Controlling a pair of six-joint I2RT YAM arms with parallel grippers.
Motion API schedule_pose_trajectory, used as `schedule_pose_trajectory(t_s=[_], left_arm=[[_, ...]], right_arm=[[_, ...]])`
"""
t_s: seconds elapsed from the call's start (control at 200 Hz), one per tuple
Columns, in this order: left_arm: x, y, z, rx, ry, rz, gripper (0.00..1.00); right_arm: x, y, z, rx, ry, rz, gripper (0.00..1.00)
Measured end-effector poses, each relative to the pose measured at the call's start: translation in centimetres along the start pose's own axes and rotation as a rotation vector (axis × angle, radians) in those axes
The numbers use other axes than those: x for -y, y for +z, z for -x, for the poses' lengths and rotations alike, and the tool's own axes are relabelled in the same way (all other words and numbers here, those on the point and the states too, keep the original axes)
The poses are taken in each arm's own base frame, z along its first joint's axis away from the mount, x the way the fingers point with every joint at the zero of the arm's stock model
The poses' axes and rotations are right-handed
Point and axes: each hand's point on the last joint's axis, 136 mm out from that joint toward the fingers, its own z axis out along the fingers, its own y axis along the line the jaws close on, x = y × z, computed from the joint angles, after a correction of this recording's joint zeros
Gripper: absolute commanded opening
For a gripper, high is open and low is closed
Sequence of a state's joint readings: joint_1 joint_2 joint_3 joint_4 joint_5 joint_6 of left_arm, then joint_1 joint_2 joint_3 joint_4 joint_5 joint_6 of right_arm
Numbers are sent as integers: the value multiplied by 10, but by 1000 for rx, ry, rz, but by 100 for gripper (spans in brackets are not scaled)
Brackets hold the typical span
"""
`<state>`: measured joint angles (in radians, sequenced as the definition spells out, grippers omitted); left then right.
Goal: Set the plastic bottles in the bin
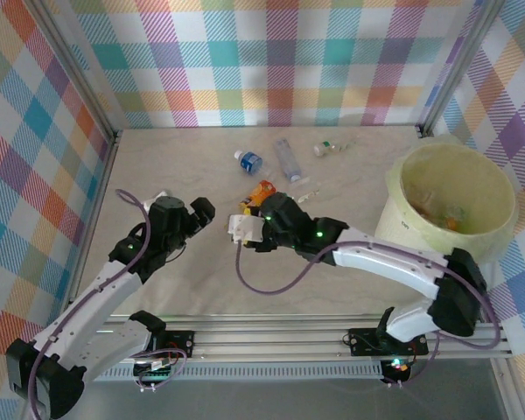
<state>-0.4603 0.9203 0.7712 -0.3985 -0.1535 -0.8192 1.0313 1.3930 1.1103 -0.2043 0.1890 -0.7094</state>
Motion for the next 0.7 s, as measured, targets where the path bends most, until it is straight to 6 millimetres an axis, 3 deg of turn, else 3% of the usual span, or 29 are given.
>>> schedule_pose_trajectory(t_s=[0.275,0.46,0.575,0.7], left_arm=[[87,14,-26,-160,123,-339,100],[146,3,-53,-233,246,-518,100],[163,1,-59,-240,280,-566,100],[165,5,-63,-248,287,-566,100]], right_arm=[[58,-68,9,109,349,-205,44],[100,-123,11,213,551,-320,43],[131,-159,10,275,679,-389,41],[165,-200,7,331,787,-457,41]])
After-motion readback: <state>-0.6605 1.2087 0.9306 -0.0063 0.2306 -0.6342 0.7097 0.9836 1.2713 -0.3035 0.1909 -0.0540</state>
